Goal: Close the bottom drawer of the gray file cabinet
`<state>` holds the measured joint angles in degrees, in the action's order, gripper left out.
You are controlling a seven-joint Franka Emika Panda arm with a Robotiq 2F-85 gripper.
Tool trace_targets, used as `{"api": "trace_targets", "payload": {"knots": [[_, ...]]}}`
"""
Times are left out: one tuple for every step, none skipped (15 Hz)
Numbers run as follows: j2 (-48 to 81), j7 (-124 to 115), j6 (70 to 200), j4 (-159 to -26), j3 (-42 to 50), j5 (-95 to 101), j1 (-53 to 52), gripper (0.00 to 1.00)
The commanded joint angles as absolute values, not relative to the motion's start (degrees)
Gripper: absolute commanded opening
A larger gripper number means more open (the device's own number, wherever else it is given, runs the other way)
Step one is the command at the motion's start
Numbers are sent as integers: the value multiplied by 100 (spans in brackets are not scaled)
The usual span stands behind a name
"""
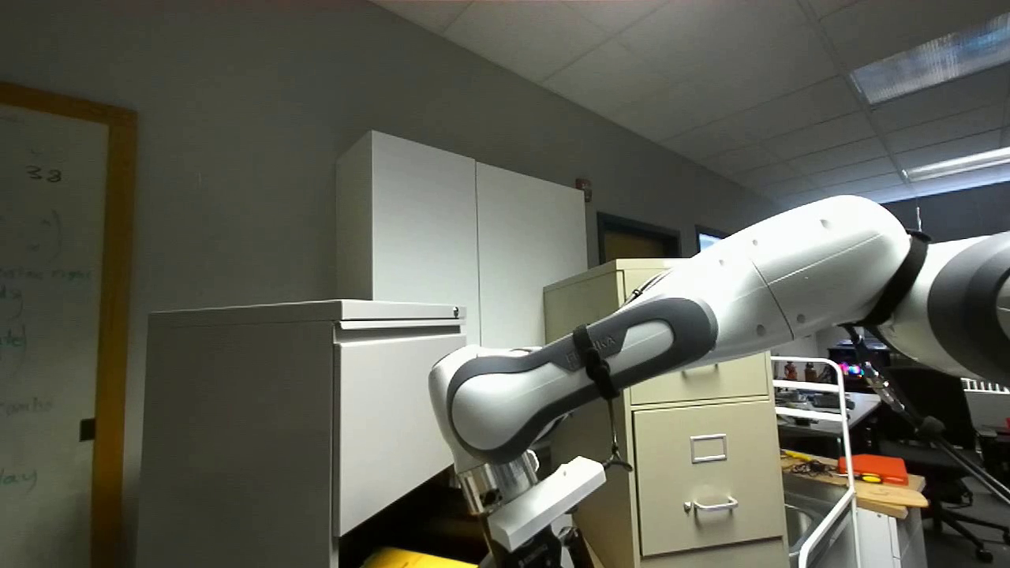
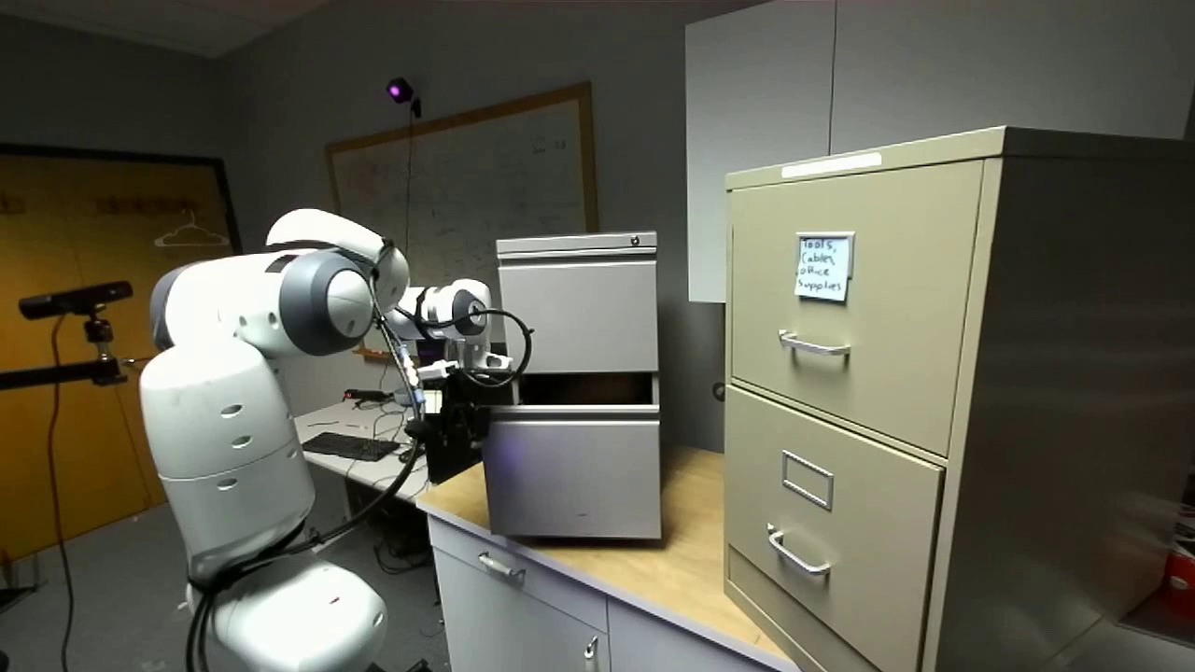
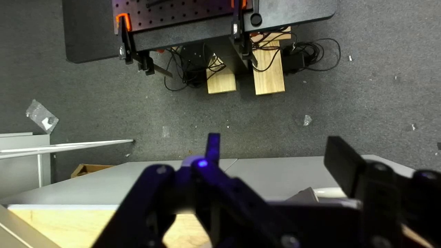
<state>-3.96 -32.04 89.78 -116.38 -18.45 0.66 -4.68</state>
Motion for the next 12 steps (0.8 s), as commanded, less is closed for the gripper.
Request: {"api": "trace_targets", "payload": {"knots": [[-424, -3320, 9052, -11660, -1569, 124, -694, 100], [-433, -3338, 9098, -11671, -1515, 137, -697, 100], [-463, -3335, 9160, -11694, -1451, 134, -689, 100], [-501, -3317, 9242, -11730, -1379, 110, -658, 100], [-517, -3299, 9321, -11758, -1307, 89, -632, 100], [-563, -3274, 9441, -11820, -1214, 57, -592, 75], [-595, -3261, 9573, -11878, -1125, 29, -559, 73], [-667, -3225, 9758, -11979, -1012, -40, -509, 67], [-743, -3174, 9978, -12107, -901, -123, -460, 59], [-838, -3157, 10221, -12237, -801, -201, -416, 49], [-937, -3158, 10501, -12399, -695, -285, -353, 42], [-1027, -3169, 10793, -12561, -593, -379, -282, 34]]}}
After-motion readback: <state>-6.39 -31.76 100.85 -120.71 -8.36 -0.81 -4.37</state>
